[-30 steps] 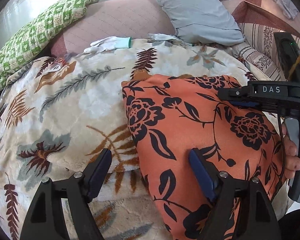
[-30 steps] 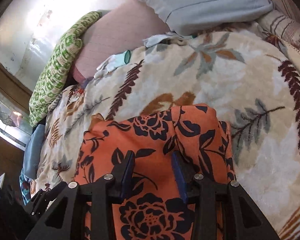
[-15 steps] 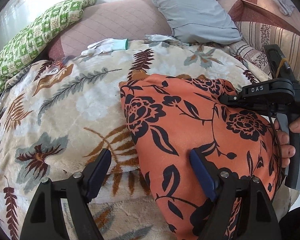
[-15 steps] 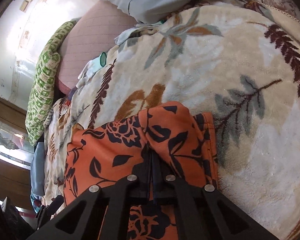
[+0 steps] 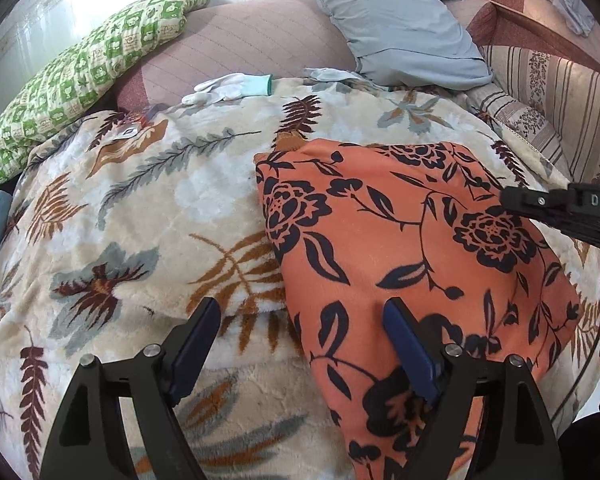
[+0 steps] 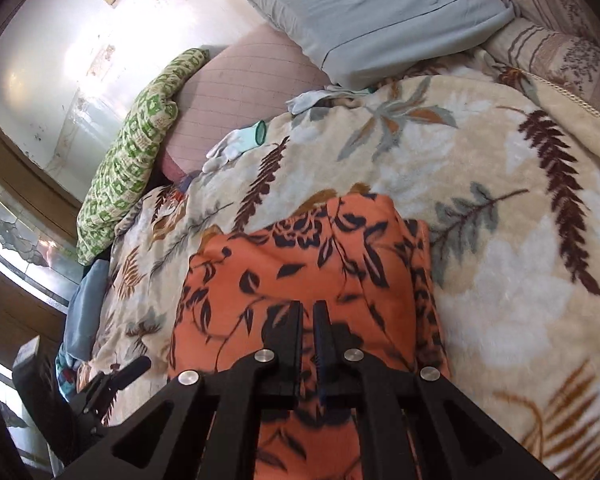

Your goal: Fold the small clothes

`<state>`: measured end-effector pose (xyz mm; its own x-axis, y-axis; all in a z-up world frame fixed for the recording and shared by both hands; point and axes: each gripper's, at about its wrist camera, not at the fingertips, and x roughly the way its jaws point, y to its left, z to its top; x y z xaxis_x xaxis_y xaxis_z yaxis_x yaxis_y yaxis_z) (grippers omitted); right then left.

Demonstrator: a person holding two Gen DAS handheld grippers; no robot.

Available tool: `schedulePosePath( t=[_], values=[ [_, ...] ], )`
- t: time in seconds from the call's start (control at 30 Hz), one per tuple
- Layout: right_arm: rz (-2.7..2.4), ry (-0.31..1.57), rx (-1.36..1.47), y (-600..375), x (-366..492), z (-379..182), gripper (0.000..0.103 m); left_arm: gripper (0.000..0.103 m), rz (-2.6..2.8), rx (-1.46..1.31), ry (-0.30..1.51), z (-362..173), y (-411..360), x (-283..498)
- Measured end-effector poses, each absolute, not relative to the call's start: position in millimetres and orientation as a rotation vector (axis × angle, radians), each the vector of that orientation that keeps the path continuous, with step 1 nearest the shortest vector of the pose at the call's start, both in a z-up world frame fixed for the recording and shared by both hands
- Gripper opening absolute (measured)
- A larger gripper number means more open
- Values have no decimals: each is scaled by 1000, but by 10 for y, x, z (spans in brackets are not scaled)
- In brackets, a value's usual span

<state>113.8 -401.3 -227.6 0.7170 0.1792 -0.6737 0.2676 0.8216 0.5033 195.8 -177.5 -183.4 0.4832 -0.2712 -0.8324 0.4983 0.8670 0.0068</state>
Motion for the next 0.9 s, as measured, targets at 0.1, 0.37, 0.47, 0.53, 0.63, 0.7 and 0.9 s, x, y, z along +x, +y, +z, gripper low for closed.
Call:
schedulePosePath(
  t=[0.1, 0.37, 0.47, 0.53, 0.63, 0.7, 0.9],
  values=[
    [-70, 777, 623, -3992, 899, -2245, 7, 85, -487, 230, 959, -1770, -1689, 1817],
    [-42, 834, 653, -3875, 444, -2400, 7, 85, -508, 209, 1010, -1852, -1524, 1469],
    [-57, 977, 649, -3820, 461, -2667, 7, 85, -519, 232, 1095, -2076, -1549, 1442],
    [-44, 997, 720, -3871, 419, -2793, 7, 85, -547, 191, 1149, -2212, -1512, 1458],
    [-19, 998, 783, -3948, 336, -2836, 7, 88, -566, 162, 1165, -2259, -1465, 1461],
    [-6, 1000, 798, -3972, 318, -2861, 6, 88, -580, 205, 1144, -2262, -1502, 1433],
    [3, 1007, 830, -4025, 358, -2886, 6, 90, -582, 196, 1168, -2224, -1512, 1485]
  ],
)
